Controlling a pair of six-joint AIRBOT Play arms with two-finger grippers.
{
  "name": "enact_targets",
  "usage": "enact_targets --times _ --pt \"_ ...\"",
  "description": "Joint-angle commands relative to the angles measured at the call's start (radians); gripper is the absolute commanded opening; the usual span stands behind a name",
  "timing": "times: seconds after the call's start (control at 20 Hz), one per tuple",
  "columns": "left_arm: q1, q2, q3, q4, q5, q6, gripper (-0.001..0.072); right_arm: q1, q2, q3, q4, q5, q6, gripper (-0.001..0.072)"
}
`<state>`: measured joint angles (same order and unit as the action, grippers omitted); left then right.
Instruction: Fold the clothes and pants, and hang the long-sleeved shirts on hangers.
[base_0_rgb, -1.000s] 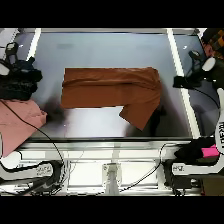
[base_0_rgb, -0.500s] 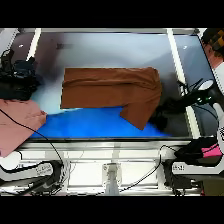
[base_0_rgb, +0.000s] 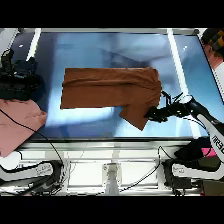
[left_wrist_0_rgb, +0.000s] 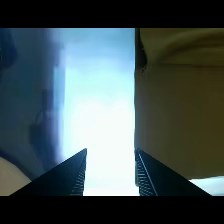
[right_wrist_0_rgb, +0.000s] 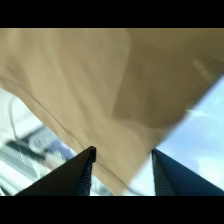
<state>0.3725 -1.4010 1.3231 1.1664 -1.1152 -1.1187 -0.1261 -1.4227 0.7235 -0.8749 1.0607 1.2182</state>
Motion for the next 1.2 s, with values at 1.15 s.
enact_targets --times 1.15 --pt "0.001 0.001 0.000 -0.001 0.021 0.001 0.0363 0.052 0.287 -0.276 0.141 -0.512 0.220 0.0303"
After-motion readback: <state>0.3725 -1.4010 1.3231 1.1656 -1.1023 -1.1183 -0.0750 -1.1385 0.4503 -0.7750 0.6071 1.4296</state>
